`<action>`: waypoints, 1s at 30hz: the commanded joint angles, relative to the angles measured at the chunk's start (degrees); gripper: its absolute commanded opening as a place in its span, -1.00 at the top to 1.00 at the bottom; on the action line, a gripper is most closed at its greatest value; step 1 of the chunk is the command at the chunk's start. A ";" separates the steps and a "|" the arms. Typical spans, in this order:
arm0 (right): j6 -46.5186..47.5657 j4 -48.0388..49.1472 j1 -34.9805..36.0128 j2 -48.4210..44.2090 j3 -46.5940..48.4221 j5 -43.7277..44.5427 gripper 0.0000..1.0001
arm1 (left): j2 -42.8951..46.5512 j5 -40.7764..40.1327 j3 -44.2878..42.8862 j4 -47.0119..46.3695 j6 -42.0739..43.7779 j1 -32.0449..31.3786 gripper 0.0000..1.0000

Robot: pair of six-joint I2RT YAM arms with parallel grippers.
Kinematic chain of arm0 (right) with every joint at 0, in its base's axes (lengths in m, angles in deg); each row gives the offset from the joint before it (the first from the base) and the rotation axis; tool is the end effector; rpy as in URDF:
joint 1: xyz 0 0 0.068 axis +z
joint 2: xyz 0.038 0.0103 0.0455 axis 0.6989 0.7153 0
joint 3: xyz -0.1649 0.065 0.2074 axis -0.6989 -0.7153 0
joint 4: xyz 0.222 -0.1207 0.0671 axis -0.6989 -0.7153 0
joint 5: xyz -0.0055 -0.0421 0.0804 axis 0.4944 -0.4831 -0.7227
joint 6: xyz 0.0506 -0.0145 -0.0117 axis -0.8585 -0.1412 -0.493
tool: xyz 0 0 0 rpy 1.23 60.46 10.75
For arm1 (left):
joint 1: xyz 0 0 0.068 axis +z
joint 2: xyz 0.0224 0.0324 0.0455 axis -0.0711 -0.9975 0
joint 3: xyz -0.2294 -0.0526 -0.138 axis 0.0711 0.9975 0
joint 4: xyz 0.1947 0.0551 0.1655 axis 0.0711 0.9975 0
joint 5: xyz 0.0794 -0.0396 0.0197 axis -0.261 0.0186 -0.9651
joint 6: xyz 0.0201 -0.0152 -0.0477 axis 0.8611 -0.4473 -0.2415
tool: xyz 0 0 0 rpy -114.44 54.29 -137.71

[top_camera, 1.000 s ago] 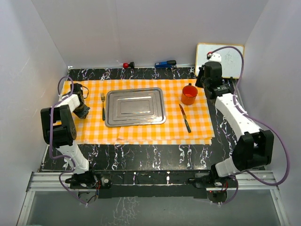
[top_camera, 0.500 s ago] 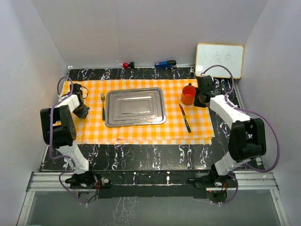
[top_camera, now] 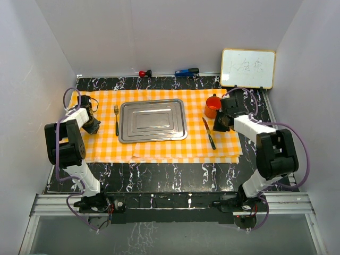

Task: Set the dinner table for one person
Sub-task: Adjust the napkin at the center of the board.

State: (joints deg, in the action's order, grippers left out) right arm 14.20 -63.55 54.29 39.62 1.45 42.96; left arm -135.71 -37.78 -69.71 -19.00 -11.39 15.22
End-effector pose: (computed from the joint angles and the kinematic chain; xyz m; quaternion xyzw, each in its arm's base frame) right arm 0.3122 0.0558 0.1870 0.0833 0.9576 0.0845 0.2627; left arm 0.3553 0.0795 0.1671 -0.4337 0.8595 0.0675 0.2619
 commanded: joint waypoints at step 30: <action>2.28 3.18 -1.23 10.60 0.81 8.48 1.00 | -5.44 -4.15 3.00 1.00 -0.39 12.83 1.00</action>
State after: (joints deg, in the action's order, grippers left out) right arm 15.12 -59.60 54.27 46.97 2.67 48.86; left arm -136.24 -33.34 -69.40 -21.34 -13.75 22.23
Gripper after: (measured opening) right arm 0.005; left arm 0.007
